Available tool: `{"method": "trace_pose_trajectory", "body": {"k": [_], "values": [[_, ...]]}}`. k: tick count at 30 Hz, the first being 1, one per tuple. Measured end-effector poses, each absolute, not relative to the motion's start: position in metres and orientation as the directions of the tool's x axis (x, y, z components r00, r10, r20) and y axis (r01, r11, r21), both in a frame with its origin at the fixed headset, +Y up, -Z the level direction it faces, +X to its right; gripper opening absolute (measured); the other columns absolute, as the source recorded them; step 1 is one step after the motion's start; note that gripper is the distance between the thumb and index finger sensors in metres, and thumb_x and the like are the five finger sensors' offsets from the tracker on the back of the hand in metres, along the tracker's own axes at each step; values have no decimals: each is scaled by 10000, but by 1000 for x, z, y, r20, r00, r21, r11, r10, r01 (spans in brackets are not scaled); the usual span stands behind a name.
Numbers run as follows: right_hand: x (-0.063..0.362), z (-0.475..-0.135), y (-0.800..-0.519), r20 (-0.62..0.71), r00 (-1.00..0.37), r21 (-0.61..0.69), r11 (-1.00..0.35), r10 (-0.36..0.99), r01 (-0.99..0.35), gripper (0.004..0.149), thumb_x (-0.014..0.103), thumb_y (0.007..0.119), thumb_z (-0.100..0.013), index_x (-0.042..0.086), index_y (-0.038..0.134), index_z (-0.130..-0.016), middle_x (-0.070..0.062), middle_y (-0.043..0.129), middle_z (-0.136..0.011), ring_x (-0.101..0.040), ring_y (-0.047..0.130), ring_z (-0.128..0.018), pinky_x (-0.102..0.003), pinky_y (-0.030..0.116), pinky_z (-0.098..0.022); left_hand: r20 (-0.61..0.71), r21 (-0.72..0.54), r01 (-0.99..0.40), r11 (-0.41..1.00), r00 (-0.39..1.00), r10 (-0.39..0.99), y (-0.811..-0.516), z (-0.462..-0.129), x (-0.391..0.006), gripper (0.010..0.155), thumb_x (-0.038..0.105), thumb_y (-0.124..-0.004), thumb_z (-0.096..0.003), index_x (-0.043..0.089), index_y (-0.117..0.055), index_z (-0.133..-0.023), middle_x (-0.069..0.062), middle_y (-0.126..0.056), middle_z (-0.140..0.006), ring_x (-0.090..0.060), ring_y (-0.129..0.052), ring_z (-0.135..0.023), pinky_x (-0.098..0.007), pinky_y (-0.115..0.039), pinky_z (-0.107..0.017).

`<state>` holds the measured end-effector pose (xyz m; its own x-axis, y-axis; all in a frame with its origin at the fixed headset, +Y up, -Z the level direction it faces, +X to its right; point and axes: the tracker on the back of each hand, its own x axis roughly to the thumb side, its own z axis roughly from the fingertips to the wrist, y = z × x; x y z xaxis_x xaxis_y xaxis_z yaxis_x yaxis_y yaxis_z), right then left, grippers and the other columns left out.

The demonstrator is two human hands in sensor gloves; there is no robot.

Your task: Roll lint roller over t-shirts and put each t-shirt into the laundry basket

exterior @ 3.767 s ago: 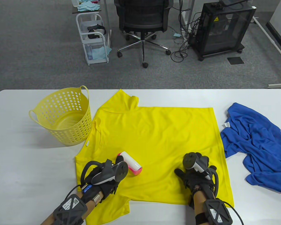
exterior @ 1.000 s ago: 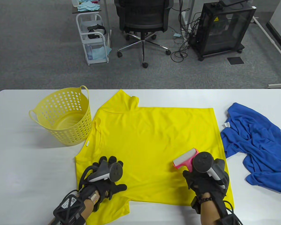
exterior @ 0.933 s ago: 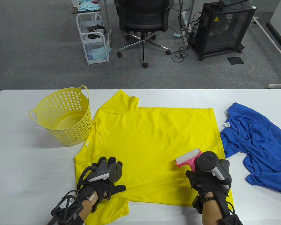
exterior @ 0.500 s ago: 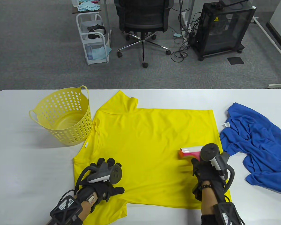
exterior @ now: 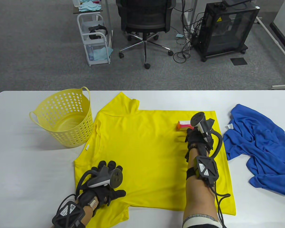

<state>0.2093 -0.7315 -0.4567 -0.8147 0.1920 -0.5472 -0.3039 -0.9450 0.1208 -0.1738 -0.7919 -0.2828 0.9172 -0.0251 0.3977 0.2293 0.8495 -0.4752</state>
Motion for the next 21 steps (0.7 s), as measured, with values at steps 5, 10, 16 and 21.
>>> {"method": "trace_pose_trajectory", "body": {"k": [5,10,16,21], "values": [[214,-446,-734,-513,-835,141,-940,199,-311,670,512,669,-483,216,424,-1032,-157,840,-835,-223,1023,-443,-324,902,-250,402,-472,235,850,915,-30,-792,-283,-174,995,806,-464,-340,239,-42,-1040,-166,-73,-1134,-589,-172,-1023,-733,-304,-718],[226,-400,-723,-416,-906,239,-952,77,-191,681,522,656,-485,201,417,-1037,-150,830,-853,-215,1023,-443,-315,902,-249,410,-469,245,849,911,-37,-792,-283,-174,1000,809,-461,-337,234,-44,-1041,-171,-78,-1134,-592,-181,-1022,-733,-314,-717],[256,-311,-719,-330,-941,292,-941,70,-172,683,527,648,-486,200,418,-1040,-142,826,-865,-217,1022,-446,-320,901,-256,421,-457,248,854,906,-38,-793,-283,-173,997,807,-456,-345,224,-50,-1044,-183,-89,-1133,-602,-194,-1016,-733,-321,-714],[271,-247,-716,-306,-945,335,-915,119,-224,681,516,657,-489,191,421,-1039,-157,830,-860,-229,1022,-430,-327,896,-241,423,-456,248,855,906,-37,-793,-283,-174,998,807,-456,-346,222,-50,-1045,-184,-91,-1134,-603,-197,-1016,-732,-323,-714]]}}
